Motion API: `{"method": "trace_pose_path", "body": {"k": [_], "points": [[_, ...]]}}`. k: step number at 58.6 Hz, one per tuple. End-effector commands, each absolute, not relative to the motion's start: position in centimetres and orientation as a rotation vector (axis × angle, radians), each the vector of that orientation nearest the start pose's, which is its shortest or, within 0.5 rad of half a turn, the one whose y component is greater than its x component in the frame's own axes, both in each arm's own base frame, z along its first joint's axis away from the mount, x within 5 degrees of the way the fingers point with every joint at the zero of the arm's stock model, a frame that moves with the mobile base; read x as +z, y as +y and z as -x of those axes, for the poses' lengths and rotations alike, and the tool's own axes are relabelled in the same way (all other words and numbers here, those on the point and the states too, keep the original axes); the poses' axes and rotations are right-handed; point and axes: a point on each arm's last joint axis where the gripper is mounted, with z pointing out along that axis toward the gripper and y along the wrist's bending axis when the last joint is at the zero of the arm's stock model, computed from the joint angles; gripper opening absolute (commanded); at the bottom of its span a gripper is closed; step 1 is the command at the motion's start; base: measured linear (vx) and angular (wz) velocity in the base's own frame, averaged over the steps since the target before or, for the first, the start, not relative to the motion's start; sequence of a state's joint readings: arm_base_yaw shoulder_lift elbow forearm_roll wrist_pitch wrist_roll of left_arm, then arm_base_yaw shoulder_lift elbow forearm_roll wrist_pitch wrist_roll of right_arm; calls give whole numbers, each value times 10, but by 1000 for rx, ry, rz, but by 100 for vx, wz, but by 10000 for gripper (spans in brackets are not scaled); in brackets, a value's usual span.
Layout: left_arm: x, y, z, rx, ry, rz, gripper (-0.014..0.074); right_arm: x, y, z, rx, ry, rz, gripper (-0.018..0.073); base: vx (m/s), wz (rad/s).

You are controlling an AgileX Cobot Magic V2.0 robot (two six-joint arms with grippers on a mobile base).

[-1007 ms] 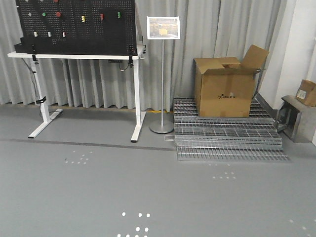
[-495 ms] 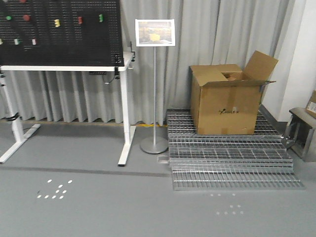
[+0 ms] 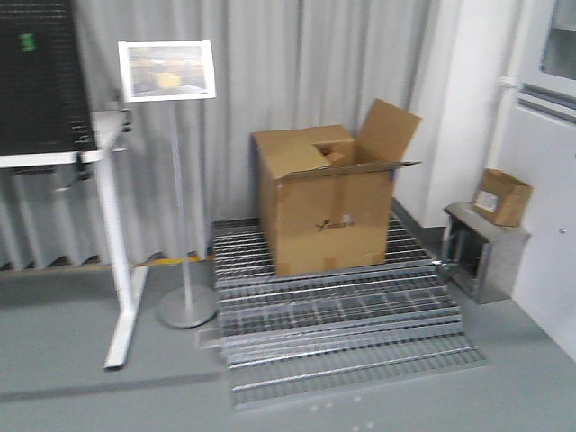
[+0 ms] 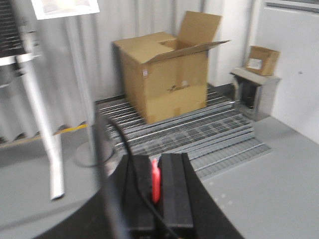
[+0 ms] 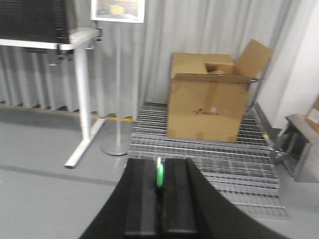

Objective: Sort red and green spoons into left cabinet
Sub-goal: 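Turn and drive the base up to the open cabinet shelf with the blue tray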

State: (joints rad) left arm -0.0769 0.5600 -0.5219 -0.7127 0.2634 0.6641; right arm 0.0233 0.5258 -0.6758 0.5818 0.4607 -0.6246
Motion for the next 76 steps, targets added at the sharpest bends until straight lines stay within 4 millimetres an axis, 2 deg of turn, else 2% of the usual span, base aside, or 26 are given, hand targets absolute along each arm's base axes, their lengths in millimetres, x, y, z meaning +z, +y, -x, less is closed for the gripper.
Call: {"method": "trace_pose_path", "body": {"k": [1,76], "points": [[340,-21,-118,-222,1642,-108,-1,380,21,-100,143,1620,232,-3,58,-53],[341,-21,-118,-221,1639,-107,-1,379,22,-100,149,1631,240,-3,53,-57]]}}
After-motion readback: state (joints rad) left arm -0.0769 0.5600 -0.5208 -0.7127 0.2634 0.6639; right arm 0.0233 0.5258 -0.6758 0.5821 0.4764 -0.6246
